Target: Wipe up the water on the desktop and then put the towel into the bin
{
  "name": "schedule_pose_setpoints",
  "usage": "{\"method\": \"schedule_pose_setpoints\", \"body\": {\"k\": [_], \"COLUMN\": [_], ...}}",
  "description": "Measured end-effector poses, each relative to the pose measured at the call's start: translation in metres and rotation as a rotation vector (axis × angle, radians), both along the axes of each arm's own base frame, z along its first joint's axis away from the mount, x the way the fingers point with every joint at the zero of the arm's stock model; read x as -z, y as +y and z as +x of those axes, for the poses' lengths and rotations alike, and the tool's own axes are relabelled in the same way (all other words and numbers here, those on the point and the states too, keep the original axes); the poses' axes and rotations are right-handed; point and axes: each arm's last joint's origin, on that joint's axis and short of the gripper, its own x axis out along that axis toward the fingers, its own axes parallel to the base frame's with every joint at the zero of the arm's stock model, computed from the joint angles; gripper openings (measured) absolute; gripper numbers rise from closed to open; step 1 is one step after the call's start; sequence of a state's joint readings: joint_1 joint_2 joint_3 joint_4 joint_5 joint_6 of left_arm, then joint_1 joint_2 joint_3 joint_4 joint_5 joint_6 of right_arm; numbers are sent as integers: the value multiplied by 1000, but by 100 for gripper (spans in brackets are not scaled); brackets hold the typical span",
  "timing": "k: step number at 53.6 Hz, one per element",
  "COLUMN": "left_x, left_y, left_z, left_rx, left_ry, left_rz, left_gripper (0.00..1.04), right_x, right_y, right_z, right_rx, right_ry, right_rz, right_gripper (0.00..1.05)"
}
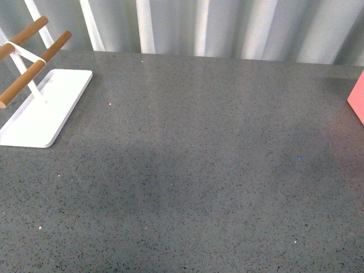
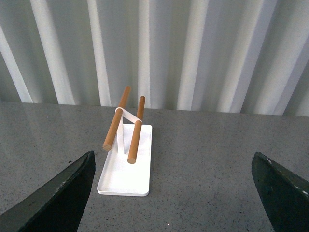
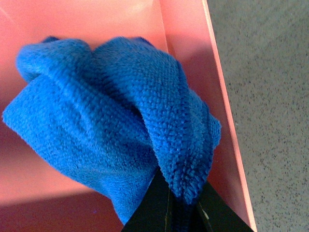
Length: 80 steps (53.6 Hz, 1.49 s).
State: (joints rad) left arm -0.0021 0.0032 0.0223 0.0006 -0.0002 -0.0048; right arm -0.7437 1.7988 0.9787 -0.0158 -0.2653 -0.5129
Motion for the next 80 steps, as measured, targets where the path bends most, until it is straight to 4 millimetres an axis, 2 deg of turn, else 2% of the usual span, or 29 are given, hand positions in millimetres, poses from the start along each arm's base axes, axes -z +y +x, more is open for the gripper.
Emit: {"method": "schedule_pose_setpoints", "body": {"k": [5, 12, 33, 45, 61, 72, 75, 80], "left_x": [0, 0, 0, 0, 0, 0, 0, 0], "left_y": [0, 0, 0, 0, 0, 0, 0, 0], "left_z": [0, 0, 0, 0, 0, 0, 0, 0], "left_rx": [0, 0, 0, 0, 0, 0, 0, 0], "left_ry": [0, 0, 0, 0, 0, 0, 0, 0], "left_rz": [0, 0, 0, 0, 0, 0, 0, 0], "left_gripper": [98, 98, 98, 98, 98, 98, 98, 98], "right_x": [4, -4, -15, -41, -35, -36, -43, -71], "right_y": [-7, -10, 2, 5, 8, 2, 4, 20], "right_z": [0, 5, 18, 24, 18, 17, 16, 14], "right_rx": [42, 50, 13, 14, 28, 67, 58, -11], "right_ry": [24, -4, -35, -125, -133, -153, -176, -273], "right_rz": [3, 3, 19, 70, 419, 406, 382, 295], "right_gripper": [22, 45, 99, 98, 98, 98, 98, 98]}}
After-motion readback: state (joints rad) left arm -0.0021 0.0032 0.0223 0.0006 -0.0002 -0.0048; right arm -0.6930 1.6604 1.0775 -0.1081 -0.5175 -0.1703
